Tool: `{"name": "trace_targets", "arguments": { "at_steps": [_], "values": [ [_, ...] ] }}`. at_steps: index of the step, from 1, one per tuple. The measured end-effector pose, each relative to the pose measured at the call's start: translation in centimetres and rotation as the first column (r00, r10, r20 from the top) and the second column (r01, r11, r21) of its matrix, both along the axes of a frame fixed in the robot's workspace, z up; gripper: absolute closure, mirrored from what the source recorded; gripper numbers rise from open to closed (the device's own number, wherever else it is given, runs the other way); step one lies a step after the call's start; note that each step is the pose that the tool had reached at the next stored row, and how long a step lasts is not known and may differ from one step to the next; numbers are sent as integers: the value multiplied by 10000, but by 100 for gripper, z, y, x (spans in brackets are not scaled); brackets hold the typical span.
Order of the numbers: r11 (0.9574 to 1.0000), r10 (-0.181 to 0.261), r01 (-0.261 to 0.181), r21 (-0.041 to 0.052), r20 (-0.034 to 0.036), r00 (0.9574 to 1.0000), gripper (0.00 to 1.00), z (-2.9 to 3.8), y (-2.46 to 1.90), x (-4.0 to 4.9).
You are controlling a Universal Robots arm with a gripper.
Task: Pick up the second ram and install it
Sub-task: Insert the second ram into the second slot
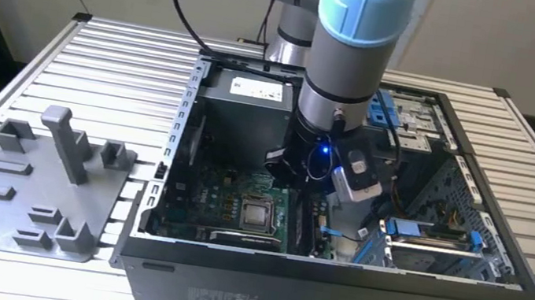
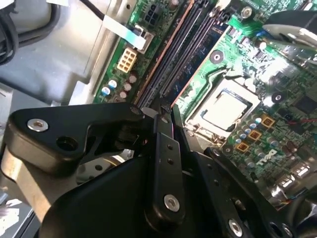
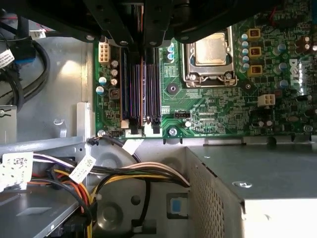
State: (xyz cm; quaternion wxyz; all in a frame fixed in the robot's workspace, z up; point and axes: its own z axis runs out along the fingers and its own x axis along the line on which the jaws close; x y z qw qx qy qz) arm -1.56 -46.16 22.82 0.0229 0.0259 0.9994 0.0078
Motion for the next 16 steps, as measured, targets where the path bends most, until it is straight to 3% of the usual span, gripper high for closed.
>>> {"name": "trace_targets", "arguments": {
  "at_steps": [2,3,7,11,16],
  "values": [
    [10000,-2,2,-1,-327,9995,86,0,-15,1],
    [10000,-1,1,-1,-431,9991,86,0,-20,1],
    [10000,0,0,1,-437,9990,86,0,-33,4],
    [10000,2,1,72,-432,9991,86,-9,-65,5],
    [9999,6,-3,104,-306,9995,86,-11,-66,5]
  ]
}}
